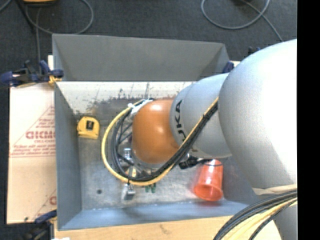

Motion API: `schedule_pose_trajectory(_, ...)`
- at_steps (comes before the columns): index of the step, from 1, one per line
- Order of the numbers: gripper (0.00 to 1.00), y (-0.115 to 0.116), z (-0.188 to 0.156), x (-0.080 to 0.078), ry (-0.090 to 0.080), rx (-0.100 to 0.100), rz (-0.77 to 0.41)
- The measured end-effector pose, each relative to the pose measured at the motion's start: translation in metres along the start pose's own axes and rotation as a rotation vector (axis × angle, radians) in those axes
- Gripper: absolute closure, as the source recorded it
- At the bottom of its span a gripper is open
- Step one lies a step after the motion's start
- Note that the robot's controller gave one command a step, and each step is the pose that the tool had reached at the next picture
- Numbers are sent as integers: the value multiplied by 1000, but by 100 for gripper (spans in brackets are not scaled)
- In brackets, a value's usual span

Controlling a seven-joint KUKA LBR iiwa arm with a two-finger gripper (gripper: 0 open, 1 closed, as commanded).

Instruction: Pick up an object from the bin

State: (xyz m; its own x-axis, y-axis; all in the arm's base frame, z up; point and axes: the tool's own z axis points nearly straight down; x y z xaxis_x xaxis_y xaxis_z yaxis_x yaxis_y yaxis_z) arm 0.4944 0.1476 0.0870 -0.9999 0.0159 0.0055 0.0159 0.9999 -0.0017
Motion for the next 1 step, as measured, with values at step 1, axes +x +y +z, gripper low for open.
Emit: schedule_pose_trajectory(1,0,-25,-38,-16,-1,0,-78)
